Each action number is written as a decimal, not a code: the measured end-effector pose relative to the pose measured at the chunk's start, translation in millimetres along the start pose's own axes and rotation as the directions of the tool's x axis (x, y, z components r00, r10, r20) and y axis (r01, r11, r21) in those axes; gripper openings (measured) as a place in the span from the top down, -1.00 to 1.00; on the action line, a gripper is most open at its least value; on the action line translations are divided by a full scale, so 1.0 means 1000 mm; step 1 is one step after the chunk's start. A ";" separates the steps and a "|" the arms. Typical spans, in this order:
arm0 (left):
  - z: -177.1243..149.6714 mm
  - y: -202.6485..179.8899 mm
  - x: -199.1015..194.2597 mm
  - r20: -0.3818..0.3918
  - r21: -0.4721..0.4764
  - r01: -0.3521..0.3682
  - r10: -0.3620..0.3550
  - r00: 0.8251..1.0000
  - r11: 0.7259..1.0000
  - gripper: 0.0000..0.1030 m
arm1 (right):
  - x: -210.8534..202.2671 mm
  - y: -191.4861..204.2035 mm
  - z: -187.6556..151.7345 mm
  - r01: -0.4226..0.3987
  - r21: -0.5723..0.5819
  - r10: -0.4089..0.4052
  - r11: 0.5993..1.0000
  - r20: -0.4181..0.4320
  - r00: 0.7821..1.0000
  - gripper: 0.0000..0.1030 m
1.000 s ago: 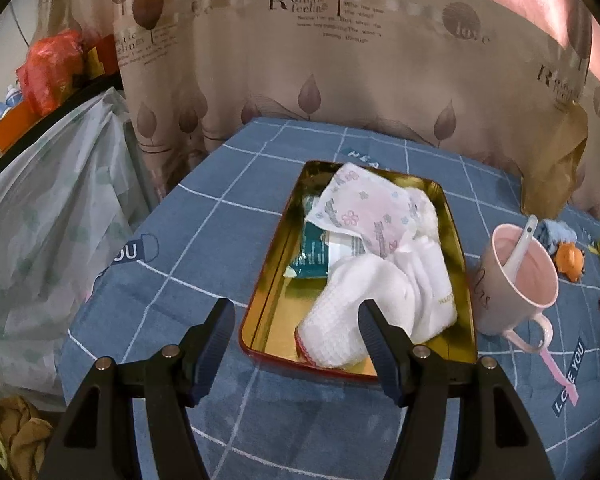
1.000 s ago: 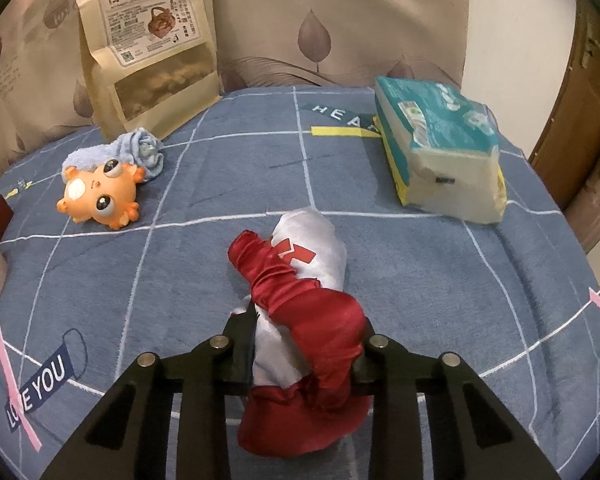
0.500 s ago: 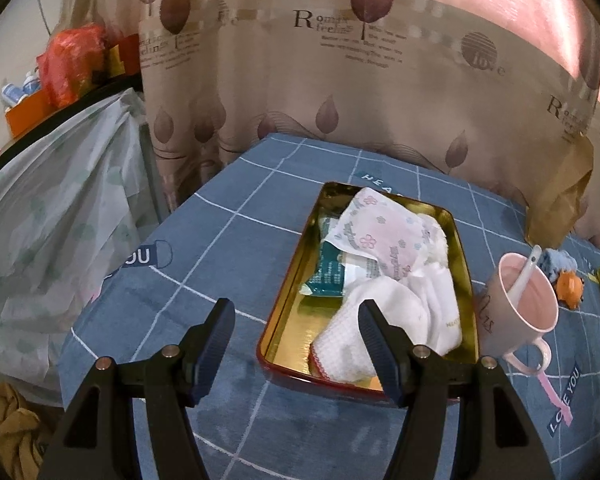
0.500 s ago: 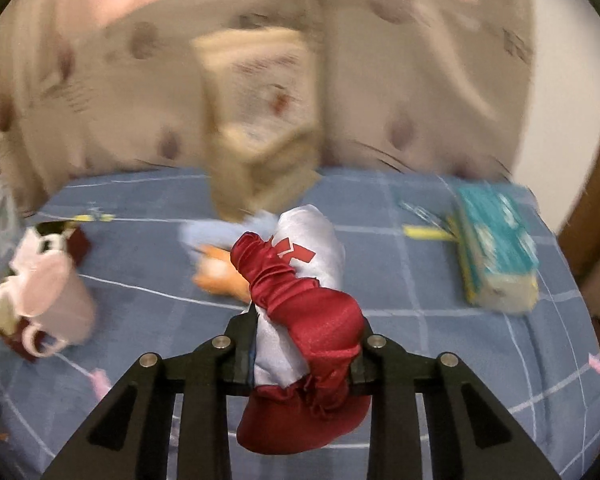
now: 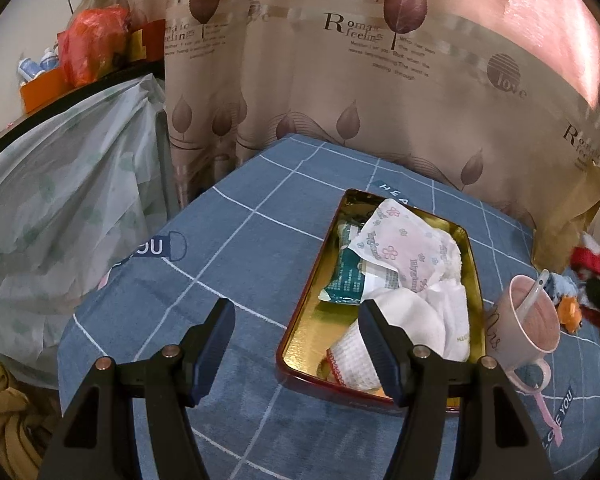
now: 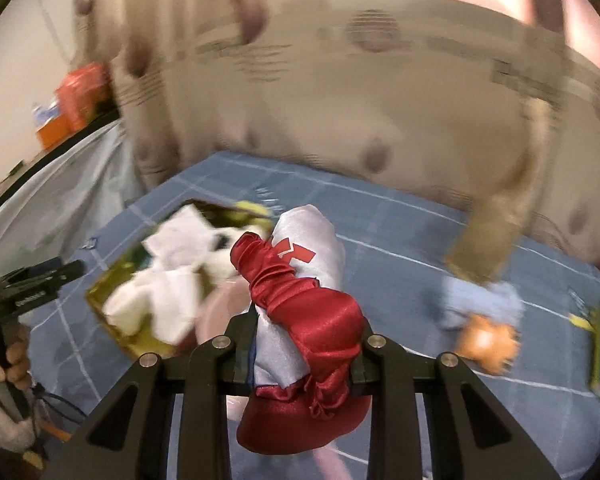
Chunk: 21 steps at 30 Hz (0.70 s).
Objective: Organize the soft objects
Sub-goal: 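Carry the red-and-white cloth bag to the tray and release it with the right tool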
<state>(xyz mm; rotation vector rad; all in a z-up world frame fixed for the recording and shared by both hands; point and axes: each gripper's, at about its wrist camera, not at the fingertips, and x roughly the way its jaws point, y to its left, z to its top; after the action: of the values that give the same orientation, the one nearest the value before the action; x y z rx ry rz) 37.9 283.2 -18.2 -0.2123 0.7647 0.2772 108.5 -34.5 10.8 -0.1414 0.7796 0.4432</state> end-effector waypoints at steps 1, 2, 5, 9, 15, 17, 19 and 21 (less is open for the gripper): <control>0.000 0.000 0.000 -0.001 -0.001 -0.001 0.001 1.000 1.000 -0.28 | 0.009 0.013 0.006 -0.015 -0.017 0.015 1.000 -0.007 1.000 0.48; 0.000 0.001 0.001 -0.002 -0.001 -0.011 0.011 1.000 1.000 -0.28 | 0.014 0.022 0.007 -0.032 -0.029 0.031 0.999 -0.014 0.999 0.48; 0.001 0.005 0.002 0.001 -0.003 -0.031 0.031 1.000 1.000 -0.28 | 0.037 0.054 0.018 -0.070 -0.049 0.068 0.996 -0.040 0.997 0.48; 0.002 0.013 0.006 -0.010 -0.035 -0.044 0.043 0.999 0.998 -0.28 | 0.061 0.083 0.025 -0.102 -0.082 0.095 0.991 -0.075 0.993 0.48; 0.003 0.022 0.008 -0.020 -0.076 -0.056 0.055 0.998 0.996 -0.28 | 0.101 0.119 0.036 -0.115 -0.124 0.101 0.986 -0.119 0.988 0.48; 0.003 0.023 0.008 -0.020 -0.080 -0.057 0.055 0.998 0.995 -0.28 | 0.114 0.128 0.035 -0.126 -0.120 0.109 0.985 -0.140 0.984 0.48; 0.003 0.023 0.008 -0.021 -0.082 -0.057 0.055 0.998 0.995 -0.28 | 0.126 0.132 0.034 -0.137 -0.104 0.120 0.985 -0.161 0.980 0.48; 0.003 0.024 0.009 -0.025 -0.085 -0.058 0.056 0.998 0.995 -0.28 | 0.137 0.137 0.031 -0.147 -0.093 0.129 0.985 -0.179 0.975 0.48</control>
<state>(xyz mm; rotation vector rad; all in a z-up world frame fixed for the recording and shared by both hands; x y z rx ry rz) 38.4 307.8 -24.0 -0.2749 0.7824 0.3622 154.4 143.2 -58.8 -0.2275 0.9397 0.6105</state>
